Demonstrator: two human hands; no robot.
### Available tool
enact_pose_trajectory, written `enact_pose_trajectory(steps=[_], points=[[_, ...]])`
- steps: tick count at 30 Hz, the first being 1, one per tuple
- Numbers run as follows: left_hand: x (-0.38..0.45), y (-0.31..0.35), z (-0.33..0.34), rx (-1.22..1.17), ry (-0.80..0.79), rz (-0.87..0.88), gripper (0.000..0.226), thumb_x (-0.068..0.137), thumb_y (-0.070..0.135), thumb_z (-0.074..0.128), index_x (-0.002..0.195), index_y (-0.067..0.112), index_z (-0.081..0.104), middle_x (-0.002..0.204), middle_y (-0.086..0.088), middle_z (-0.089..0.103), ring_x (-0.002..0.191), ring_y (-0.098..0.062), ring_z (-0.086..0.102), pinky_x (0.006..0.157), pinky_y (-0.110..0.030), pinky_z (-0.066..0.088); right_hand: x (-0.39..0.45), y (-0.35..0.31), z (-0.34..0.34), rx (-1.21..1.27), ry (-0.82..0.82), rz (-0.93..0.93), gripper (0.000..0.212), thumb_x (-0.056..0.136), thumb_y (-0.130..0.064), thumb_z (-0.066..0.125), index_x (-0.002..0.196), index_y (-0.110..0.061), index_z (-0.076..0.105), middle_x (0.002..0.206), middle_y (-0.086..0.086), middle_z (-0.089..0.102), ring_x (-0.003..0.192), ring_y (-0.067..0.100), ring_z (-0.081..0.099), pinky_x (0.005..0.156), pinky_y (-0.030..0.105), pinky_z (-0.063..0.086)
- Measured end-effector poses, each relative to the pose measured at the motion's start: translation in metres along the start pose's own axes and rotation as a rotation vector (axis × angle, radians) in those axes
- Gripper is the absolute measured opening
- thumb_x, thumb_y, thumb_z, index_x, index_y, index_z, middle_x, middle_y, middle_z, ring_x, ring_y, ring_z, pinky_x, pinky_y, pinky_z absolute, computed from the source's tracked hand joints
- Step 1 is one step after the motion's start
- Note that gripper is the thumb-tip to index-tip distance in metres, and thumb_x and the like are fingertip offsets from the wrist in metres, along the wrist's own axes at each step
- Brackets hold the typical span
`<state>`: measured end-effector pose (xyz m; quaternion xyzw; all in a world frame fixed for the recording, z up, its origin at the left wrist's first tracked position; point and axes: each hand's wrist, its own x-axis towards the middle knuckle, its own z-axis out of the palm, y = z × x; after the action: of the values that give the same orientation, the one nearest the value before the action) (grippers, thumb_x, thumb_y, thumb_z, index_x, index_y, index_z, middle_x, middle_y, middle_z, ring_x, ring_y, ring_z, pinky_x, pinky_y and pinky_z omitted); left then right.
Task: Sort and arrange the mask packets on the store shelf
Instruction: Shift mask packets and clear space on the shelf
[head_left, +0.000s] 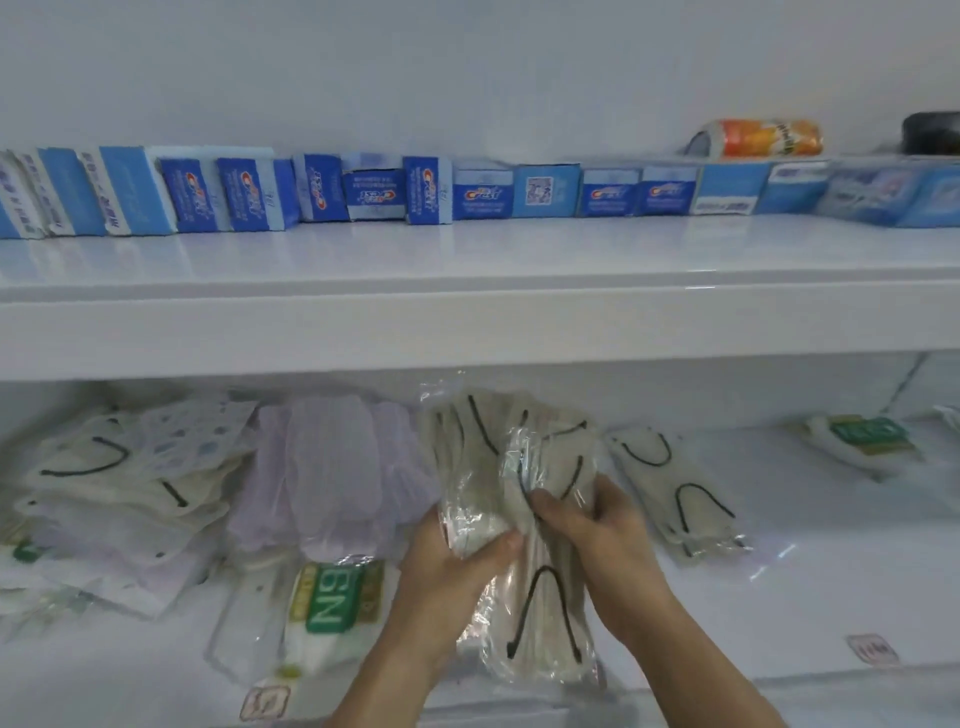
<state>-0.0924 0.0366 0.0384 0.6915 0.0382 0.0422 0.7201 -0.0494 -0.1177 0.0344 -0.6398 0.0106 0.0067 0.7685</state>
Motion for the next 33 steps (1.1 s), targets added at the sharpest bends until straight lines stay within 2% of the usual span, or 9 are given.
enact_pose_trajectory(steps=[4, 8, 10, 13, 18, 22, 26, 30, 33], points=[[-0.007, -0.003, 0.079, -0.064, -0.110, -0.003, 0.037, 0.084, 0.003, 0.078, 0.116, 0.020, 0.069, 0.107, -0.001, 0.078, 0.104, -0.019, 0.073, 0.090, -0.036, 0.056, -0.020, -0.015, -0.082, -0.001, 0.133, -0.008, 0.037, 0.082, -0.011, 0.083, 0.115, -0.011, 0.065, 0.102, 0.011, 0.078, 0.096, 0.030, 0.075, 0.089, 0.048, 0.058], [-0.028, -0.015, 0.177, -0.197, -0.235, -0.136, 0.027, 0.089, 0.017, 0.069, 0.116, 0.022, 0.070, 0.108, -0.007, 0.077, 0.103, -0.026, 0.073, 0.096, -0.050, 0.055, -0.051, -0.032, -0.183, -0.064, 0.382, -0.048, 0.016, 0.083, -0.007, 0.081, 0.096, -0.004, 0.072, 0.085, 0.012, 0.078, 0.080, 0.030, 0.077, 0.074, 0.041, 0.059], [-0.041, -0.021, 0.232, -0.242, -0.263, -0.182, 0.029, 0.094, 0.006, 0.061, 0.118, 0.019, 0.068, 0.106, -0.007, 0.077, 0.100, -0.027, 0.074, 0.090, -0.046, 0.057, -0.070, -0.041, -0.236, -0.062, 0.518, -0.077, 0.014, 0.084, -0.009, 0.080, 0.095, -0.007, 0.073, 0.084, 0.007, 0.079, 0.078, 0.025, 0.077, 0.069, 0.037, 0.059], [-0.067, -0.030, 0.314, -0.216, -0.294, -0.132, 0.032, 0.094, 0.003, 0.066, 0.120, 0.021, 0.064, 0.105, 0.000, 0.078, 0.099, -0.020, 0.075, 0.085, -0.037, 0.056, -0.099, -0.053, -0.312, -0.065, 0.675, -0.119, 0.011, 0.087, -0.011, 0.078, 0.096, -0.014, 0.072, 0.082, -0.001, 0.079, 0.076, 0.017, 0.076, 0.066, 0.031, 0.058], [-0.102, -0.041, 0.438, -0.198, -0.361, -0.087, 0.031, 0.093, 0.009, 0.070, 0.119, 0.026, 0.064, 0.104, 0.004, 0.078, 0.095, -0.013, 0.075, 0.081, -0.031, 0.059, -0.143, -0.065, -0.422, -0.061, 0.759, -0.094, 0.006, 0.089, -0.010, 0.077, 0.094, -0.010, 0.074, 0.079, 0.000, 0.079, 0.073, 0.017, 0.076, 0.054, 0.019, 0.054], [-0.119, -0.046, 0.520, -0.195, -0.476, -0.098, 0.030, 0.094, 0.012, 0.069, 0.120, 0.027, 0.064, 0.105, 0.007, 0.078, 0.097, -0.013, 0.074, 0.086, -0.034, 0.057, -0.160, -0.071, -0.503, -0.057, 0.906, -0.101, 0.007, 0.088, -0.012, 0.078, 0.090, -0.013, 0.071, 0.076, -0.002, 0.078, 0.073, 0.017, 0.076, 0.054, 0.021, 0.055], [-0.119, -0.052, 0.595, -0.159, -0.545, -0.113, 0.026, 0.095, 0.012, 0.067, 0.116, 0.026, 0.066, 0.105, 0.008, 0.078, 0.096, -0.010, 0.074, 0.085, -0.033, 0.055, -0.157, -0.077, -0.582, -0.059, 1.068, -0.104, 0.016, 0.088, -0.023, 0.078, 0.092, -0.009, 0.073, 0.082, 0.002, 0.078, 0.082, 0.023, 0.075, 0.074, 0.041, 0.062], [-0.100, -0.063, 0.662, -0.109, -0.611, -0.168, 0.018, 0.097, 0.018, 0.065, 0.112, 0.026, 0.071, 0.101, 0.006, 0.078, 0.095, -0.014, 0.074, 0.086, -0.038, 0.058, -0.139, -0.081, -0.647, -0.030, 1.161, -0.120, 0.027, 0.092, -0.028, 0.075, 0.093, -0.001, 0.072, 0.090, 0.015, 0.076, 0.085, 0.031, 0.074, 0.075, 0.048, 0.060], [-0.076, -0.077, 0.711, -0.051, -0.639, -0.147, 0.020, 0.095, 0.017, 0.066, 0.112, 0.026, 0.070, 0.097, 0.008, 0.078, 0.092, -0.014, 0.074, 0.084, -0.037, 0.059, -0.116, -0.077, -0.694, -0.020, 1.203, -0.115, 0.016, 0.093, -0.023, 0.073, 0.083, -0.011, 0.074, 0.081, 0.005, 0.077, 0.072, 0.015, 0.074, 0.063, 0.035, 0.060]])
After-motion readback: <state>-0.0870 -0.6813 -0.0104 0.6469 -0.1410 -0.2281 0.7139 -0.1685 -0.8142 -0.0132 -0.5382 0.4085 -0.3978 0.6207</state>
